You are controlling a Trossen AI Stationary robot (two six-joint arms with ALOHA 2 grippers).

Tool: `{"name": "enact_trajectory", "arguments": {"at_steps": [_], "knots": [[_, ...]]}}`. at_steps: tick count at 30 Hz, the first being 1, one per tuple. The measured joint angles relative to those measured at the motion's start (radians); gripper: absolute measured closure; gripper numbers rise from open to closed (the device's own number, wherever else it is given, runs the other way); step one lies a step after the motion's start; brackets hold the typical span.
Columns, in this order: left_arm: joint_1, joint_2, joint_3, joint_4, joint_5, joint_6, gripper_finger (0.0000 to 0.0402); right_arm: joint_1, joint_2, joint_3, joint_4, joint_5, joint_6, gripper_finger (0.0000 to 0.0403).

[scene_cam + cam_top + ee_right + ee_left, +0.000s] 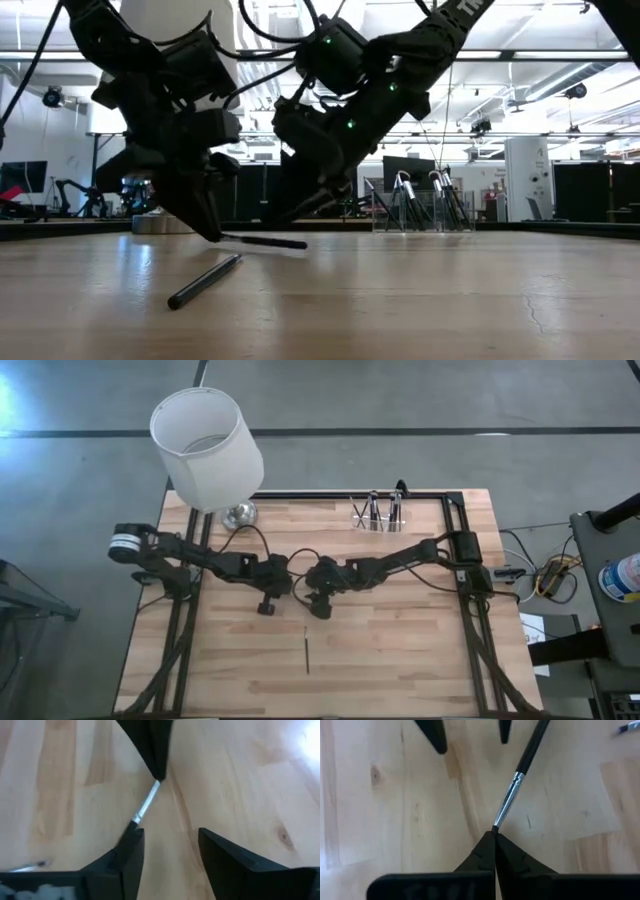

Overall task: Put items in baskets/containers
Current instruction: Put the eyeshadow brush into the transparent organizer

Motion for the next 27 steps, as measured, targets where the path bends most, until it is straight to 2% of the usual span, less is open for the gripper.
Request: {"name": "enact_trajectory", "arguments": {"at_steps": [7, 16, 27], "knots": [[-0.007, -0.007, 0.001, 0.01, -0.01, -0.009, 0.0401, -0.003, 0.029, 0.011, 0.007, 0.026, 0.022, 0.0183], [-0.007, -0.01, 0.003, 0.016, -0.045, -0.022, 0.0401, -0.004, 0.033, 0.012, 0.055, -0.035, 0.098, 0.0184], [-0.007, -0.014, 0.036, 0.011, -0.055, -0.026, 0.0401, -0.006, 0.073, 0.012, 0.058, -0.027, 0.144, 0.0192]]}}
